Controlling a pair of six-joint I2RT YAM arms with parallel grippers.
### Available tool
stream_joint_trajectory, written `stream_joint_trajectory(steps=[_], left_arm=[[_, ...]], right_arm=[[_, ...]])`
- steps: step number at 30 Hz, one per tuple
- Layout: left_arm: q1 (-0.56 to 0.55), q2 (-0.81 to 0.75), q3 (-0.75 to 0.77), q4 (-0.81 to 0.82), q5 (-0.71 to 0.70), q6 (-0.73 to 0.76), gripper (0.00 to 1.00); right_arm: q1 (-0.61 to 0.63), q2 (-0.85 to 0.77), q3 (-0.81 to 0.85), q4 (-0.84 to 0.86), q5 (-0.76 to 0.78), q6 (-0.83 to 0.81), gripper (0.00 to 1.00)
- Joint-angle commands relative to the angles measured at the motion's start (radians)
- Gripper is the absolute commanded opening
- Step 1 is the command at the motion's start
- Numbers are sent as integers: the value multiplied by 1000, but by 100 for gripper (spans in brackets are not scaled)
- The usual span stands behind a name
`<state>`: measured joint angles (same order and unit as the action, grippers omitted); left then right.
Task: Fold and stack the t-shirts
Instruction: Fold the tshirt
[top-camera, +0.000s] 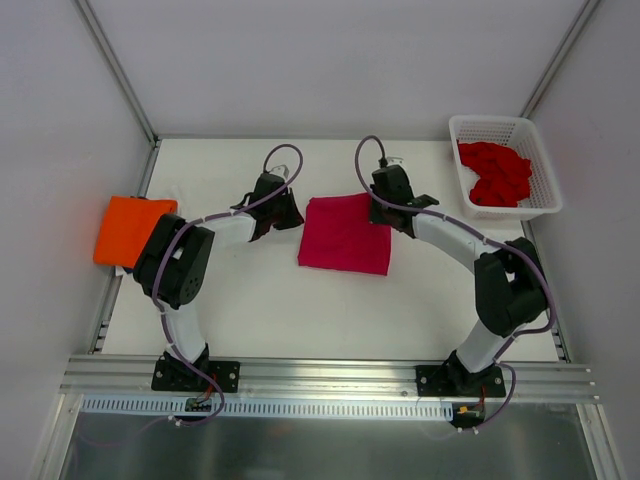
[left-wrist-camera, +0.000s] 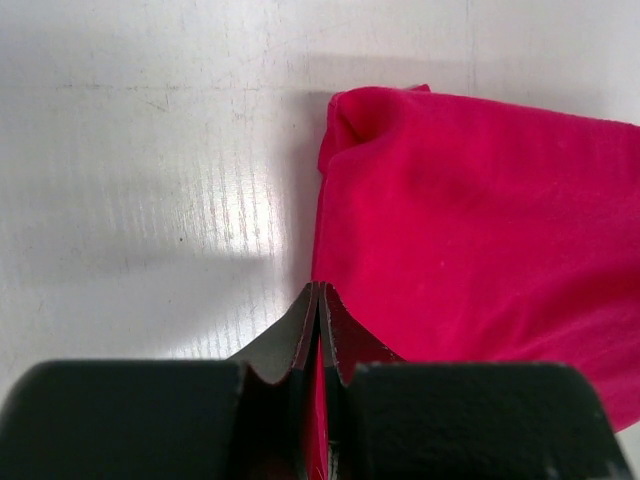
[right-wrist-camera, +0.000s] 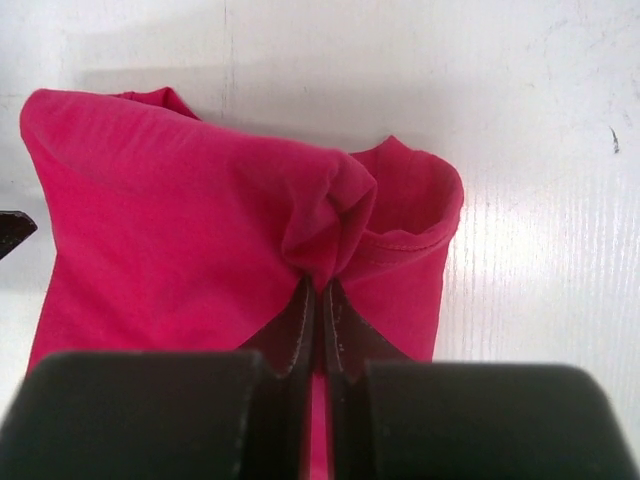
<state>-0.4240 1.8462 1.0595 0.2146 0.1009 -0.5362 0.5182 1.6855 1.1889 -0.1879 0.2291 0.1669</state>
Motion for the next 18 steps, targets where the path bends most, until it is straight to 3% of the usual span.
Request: stream_joint_trajectory(steps=[1, 18], left_arm=[[5, 11, 33, 39, 33, -16, 0], [5, 35, 36, 65, 71, -15, 0]], right_arm=[[11, -32, -6, -27, 32, -20, 0], [31, 14, -23, -130, 177, 31, 0]])
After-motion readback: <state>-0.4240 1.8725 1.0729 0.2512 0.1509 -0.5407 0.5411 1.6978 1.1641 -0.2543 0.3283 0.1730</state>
